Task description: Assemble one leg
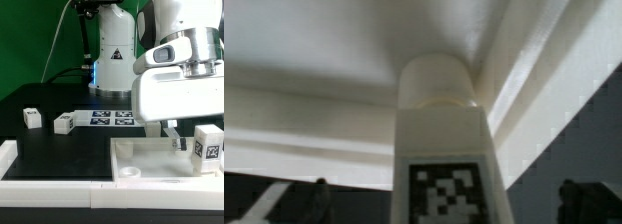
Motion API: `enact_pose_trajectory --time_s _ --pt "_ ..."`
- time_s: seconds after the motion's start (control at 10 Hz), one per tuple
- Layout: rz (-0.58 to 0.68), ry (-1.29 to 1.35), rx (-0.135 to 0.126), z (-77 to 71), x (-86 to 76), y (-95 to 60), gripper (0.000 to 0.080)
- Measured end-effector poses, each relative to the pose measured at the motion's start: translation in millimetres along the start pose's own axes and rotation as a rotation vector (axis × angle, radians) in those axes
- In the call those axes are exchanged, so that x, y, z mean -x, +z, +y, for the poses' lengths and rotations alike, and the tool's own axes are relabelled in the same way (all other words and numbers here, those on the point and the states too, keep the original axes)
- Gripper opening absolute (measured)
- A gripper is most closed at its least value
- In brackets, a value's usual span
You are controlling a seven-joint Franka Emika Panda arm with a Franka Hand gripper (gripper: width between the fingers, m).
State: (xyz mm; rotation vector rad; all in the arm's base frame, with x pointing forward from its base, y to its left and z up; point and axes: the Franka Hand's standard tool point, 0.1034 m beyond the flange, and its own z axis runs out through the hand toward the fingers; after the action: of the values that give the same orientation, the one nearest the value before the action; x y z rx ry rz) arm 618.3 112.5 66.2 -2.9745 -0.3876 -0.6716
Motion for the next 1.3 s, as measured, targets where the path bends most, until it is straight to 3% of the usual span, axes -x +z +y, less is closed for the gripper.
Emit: enact_pose_trajectory --time_s 0.2,0.3,0.5,0.9,1.0,1.3 --pt "-0.004 0.001 -0.001 -0.7 -1.0 -1.5 0.0648" --pt "-0.012 -0.001 -0.003 -3.5 -8.8 -13.3 0.0649" --pt "-0.031 0.0 -0.006 -3.3 -19.7 -22.9 0.0649" --pt "-0.055 0.042 -0.006 -1.5 -14.6 -18.8 0.0649" --pt "-0.144 0.08 -0.01 -1.1 -9.1 -16.6 0.0649" --pt "-0.426 0.109 -0.025 1.6 -17.5 -19.5 0.0649"
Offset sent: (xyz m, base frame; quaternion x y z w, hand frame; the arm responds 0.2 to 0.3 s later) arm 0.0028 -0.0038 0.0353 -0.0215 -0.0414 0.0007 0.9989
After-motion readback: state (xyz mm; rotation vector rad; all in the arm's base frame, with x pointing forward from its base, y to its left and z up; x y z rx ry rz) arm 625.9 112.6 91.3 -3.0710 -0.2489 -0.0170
